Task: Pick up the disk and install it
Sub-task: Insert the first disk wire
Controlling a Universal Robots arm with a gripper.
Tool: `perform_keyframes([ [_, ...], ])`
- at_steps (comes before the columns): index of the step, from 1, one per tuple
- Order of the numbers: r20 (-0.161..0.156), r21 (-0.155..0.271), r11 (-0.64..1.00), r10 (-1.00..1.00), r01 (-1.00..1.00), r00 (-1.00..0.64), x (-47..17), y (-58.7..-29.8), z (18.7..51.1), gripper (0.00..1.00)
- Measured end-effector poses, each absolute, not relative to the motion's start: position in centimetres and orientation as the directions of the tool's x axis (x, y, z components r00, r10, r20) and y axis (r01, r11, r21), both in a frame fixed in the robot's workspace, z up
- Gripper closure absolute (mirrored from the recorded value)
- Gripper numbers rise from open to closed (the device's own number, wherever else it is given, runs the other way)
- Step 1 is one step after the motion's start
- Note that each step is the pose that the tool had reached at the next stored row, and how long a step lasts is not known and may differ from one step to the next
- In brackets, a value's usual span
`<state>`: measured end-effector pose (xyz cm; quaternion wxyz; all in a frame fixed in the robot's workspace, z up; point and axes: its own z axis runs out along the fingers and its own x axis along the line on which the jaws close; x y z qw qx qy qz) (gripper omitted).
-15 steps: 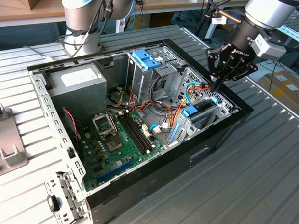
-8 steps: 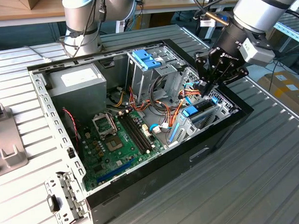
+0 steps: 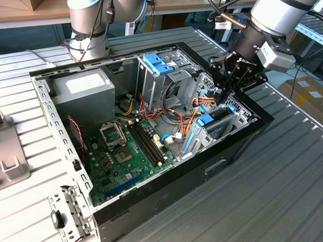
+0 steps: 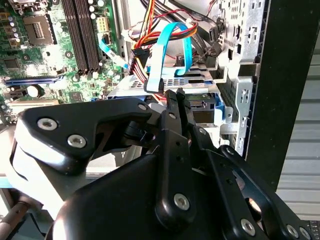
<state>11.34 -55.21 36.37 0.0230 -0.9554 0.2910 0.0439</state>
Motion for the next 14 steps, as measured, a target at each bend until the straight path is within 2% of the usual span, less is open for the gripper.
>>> perform_keyframes([
  [14,-0.097,-0.018,-0.749,-0.658,-0.662,0.747,11.34,-55.31,36.27,0.83],
])
